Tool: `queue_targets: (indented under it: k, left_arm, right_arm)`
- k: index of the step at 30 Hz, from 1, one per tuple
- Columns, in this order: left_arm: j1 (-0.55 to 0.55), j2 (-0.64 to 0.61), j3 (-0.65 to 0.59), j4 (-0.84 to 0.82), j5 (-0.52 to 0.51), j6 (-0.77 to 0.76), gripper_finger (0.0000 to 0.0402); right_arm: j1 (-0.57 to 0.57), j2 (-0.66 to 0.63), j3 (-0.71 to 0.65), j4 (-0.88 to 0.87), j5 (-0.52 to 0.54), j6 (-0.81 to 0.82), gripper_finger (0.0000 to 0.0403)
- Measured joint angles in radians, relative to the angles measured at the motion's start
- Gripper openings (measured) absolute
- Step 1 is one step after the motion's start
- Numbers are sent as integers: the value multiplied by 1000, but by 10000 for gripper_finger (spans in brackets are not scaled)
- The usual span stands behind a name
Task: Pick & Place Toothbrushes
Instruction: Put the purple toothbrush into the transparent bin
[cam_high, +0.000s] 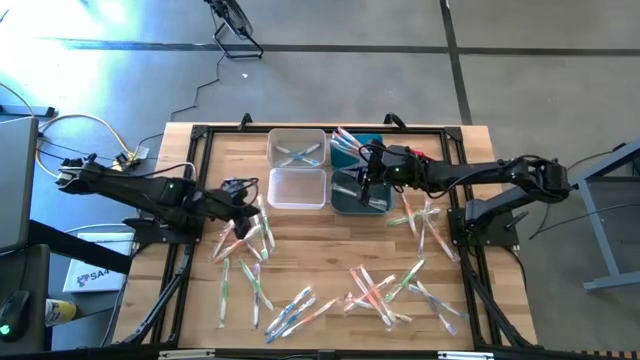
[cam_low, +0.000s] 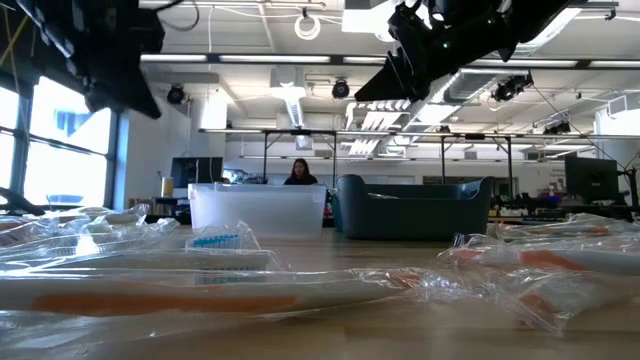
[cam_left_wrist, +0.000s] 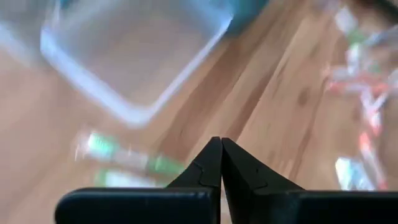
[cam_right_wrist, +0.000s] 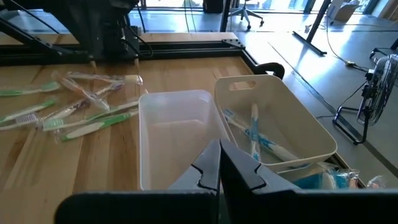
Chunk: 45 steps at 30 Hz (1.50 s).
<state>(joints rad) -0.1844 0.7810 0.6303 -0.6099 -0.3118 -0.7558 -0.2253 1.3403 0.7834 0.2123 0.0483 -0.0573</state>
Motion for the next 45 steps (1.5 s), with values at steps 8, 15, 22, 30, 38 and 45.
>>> queue_targets:
  k: [8,15,22,30,38,45]
  left_arm:
    - [1,91,-1,-25,69,-12,3]
    - [0,179,0,40,155,118,3]
    - [1,202,-1,49,224,122,3]
    - [-57,216,0,54,304,-192,3]
    - [-192,250,-1,98,236,-355,3]
    - [-259,316,-2,90,173,-489,3]
  right_arm:
    - [0,0,0,-14,2,2,2]
    - [0,0,0,-28,1,4,2]
    - [0,0,0,-41,1,45,2]
    - [0,0,0,-83,-2,57,2]
    - [-2,0,1,-6,-108,0,2]
    - [-2,0,1,31,-103,-8,2]
